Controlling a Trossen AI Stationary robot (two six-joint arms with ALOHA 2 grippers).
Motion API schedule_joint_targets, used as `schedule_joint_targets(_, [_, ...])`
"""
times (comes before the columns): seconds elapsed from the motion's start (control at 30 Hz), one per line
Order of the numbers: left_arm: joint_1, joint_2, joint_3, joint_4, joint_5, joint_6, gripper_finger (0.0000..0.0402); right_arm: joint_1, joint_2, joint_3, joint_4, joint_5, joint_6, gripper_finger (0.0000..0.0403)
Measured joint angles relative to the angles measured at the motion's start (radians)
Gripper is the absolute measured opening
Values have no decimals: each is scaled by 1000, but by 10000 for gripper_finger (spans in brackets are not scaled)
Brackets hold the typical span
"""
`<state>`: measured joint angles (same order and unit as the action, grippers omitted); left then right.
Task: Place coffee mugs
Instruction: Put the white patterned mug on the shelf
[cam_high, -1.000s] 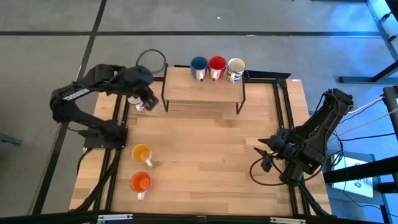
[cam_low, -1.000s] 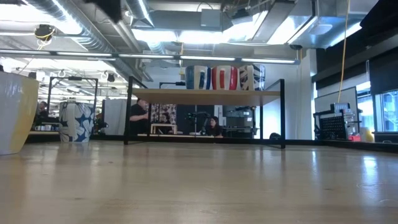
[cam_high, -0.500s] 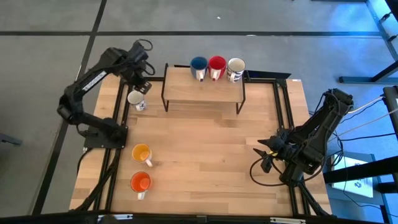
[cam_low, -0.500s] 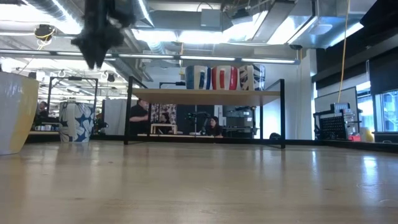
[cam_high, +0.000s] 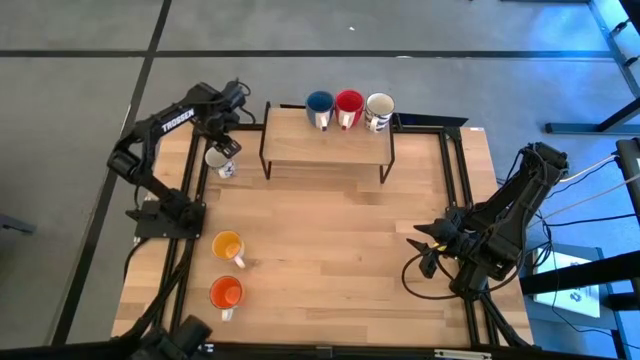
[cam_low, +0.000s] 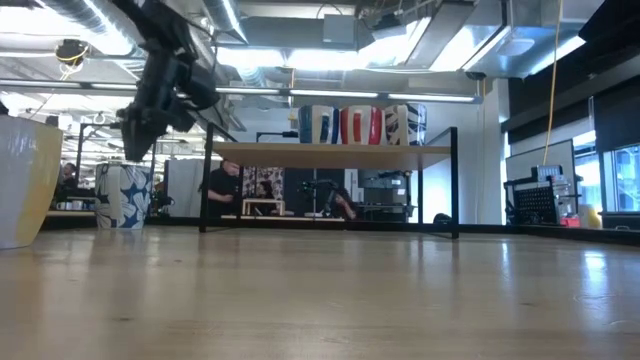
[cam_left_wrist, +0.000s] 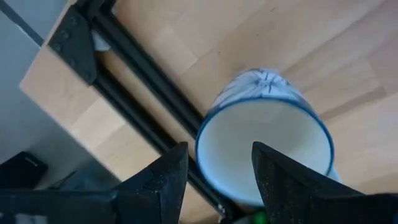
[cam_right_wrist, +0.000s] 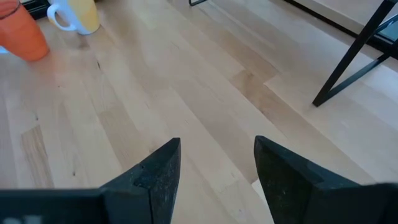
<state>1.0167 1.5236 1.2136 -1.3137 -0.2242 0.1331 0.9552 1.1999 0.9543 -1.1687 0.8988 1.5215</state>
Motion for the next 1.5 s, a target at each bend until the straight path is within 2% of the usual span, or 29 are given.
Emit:
schedule_joint_targets(0.33, [4, 2, -98, 132, 3, 31, 171, 0, 0, 0, -3, 3, 2, 189])
schedule_joint_targets(0.67, [5, 2, -110, 154, 14, 37, 166, 0, 0, 0, -7, 14, 0, 189])
schedule_joint_targets(0.83, [16, 2, -110, 155, 23, 60, 135, 0, 0, 0, -7, 18, 0, 189])
schedule_joint_targets(1.23, [26, 1, -109, 152, 44, 117, 17, 0, 0, 0, -7, 18, 0, 189])
schedule_joint_targets(1.5, [26, -1, -108, 152, 62, 140, 13, 0, 0, 0, -7, 27, -1, 189])
